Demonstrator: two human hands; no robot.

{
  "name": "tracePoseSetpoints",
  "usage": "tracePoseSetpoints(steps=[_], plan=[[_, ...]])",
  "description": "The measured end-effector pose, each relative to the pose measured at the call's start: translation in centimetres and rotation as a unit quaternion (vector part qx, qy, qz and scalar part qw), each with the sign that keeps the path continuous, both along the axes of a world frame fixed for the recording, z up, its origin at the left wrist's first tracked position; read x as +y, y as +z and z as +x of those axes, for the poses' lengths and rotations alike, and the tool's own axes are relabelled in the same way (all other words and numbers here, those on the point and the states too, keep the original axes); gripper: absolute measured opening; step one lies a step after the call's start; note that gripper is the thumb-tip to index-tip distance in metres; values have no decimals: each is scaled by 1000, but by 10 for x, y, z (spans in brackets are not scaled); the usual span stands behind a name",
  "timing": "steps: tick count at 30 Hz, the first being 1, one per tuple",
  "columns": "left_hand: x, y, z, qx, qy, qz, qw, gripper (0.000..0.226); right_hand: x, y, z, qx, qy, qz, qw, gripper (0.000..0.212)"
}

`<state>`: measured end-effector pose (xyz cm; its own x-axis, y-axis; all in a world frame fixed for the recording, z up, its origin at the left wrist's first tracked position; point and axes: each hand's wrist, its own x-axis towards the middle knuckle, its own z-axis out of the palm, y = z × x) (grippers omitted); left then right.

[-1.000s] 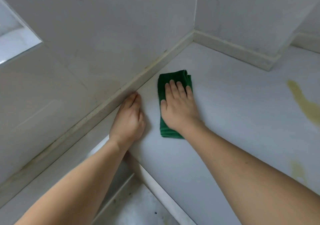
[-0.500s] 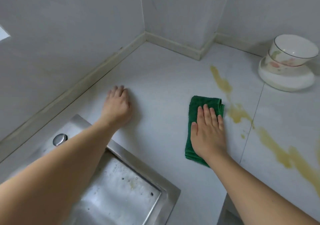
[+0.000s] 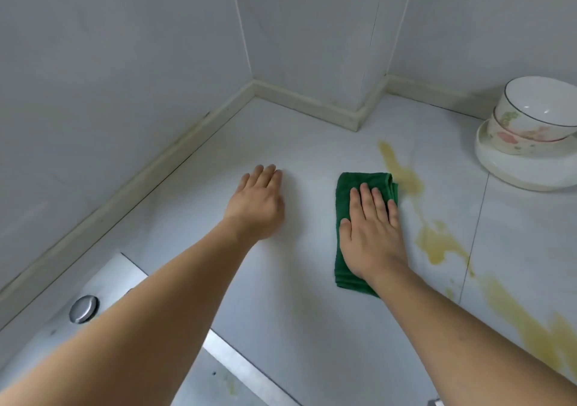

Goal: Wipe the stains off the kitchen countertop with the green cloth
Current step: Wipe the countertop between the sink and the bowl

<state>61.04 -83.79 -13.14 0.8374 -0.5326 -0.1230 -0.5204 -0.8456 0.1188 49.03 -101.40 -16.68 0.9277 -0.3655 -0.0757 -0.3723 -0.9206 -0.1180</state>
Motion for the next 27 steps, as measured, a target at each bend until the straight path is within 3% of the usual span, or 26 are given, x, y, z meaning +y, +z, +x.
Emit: tracePoseSetpoints(steps=[5,14,22,27], plan=[[-10,-9,41,3,72,-18,997,60,-18,-1,67,-6,30,1,1000,63],[-35,-42,19,-12,70,-76,995,68,-55,-1,163,-8,100,-12,995,62],[-37,-42,22,-20,71,-73,995,67,-55,-1,161,-15,106,-1,994,62],[-35,-43,22,-20,70,-76,994,60,-47,0,99,-13,78,20,997,61]])
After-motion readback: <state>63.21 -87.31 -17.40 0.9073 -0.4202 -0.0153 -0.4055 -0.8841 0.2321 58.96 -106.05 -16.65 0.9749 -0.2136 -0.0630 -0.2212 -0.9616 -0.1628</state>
